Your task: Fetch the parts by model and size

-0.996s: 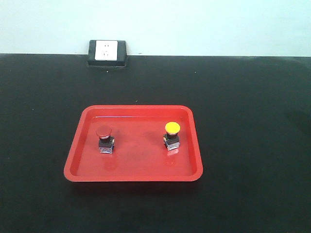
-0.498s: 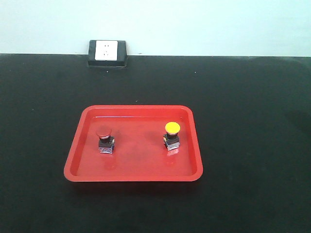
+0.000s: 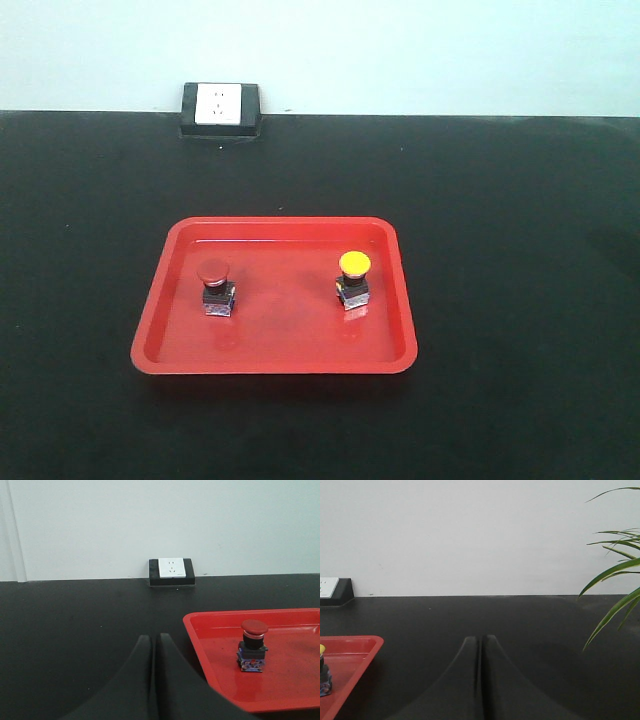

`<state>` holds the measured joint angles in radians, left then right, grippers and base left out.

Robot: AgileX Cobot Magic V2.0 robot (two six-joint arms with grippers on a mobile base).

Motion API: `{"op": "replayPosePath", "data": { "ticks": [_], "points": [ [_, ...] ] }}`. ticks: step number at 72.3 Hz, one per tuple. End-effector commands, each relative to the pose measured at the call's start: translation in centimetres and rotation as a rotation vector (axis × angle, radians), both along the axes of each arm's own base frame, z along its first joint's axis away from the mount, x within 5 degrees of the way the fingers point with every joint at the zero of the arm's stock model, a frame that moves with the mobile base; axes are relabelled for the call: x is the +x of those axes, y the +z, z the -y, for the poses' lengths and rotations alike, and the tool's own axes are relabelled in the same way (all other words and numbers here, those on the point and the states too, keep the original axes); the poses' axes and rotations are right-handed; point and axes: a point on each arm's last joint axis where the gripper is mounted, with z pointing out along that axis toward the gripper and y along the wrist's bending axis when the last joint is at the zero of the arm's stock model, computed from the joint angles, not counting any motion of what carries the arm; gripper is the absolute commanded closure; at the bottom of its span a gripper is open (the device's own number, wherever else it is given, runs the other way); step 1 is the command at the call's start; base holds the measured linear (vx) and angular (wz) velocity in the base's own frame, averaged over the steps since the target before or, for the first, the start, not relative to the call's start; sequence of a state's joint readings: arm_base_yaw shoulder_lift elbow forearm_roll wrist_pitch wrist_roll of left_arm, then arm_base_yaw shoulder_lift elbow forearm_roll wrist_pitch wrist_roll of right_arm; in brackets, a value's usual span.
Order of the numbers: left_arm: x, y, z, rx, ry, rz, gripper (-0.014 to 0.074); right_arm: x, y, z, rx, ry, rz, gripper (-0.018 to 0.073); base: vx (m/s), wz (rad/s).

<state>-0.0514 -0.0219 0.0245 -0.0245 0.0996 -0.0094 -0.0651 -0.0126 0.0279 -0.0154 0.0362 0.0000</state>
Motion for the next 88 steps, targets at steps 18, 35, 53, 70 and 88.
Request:
{"op": "replayPosePath", "data": {
  "ticks": [18,35,53,70,88],
  "points": [
    [-0.06,0.72,-0.03,-0.010,0.004,0.085,0.0602,-0.08,0.43,0.02,-0.010,-0.006,0.070,0.0569,0.00,0.00],
    [-0.06,0.72,-0.03,-0.010,0.004,0.085,0.0602,-0.08,0.43,0.02,-0.010,-0.006,0.070,0.0569,0.00,0.00],
    [-0.06,0.72,-0.03,-0.010,0.004,0.085,0.0602,-0.08,0.43,0.02,-0.010,-0.006,0.070,0.0569,0.00,0.00],
    [-0.06,0.72,-0.03,-0.010,0.004,0.085,0.0602,-0.08,0.43,0.02,-0.010,-0.006,0.070,0.0569,0.00,0.00],
    [-0.06,0.72,-0.03,-0.010,0.004,0.085,0.0602,-0.08,0.40,0.03,-0.010,-0.006,0.067,0.0569,0.00,0.00]
  ]
}}
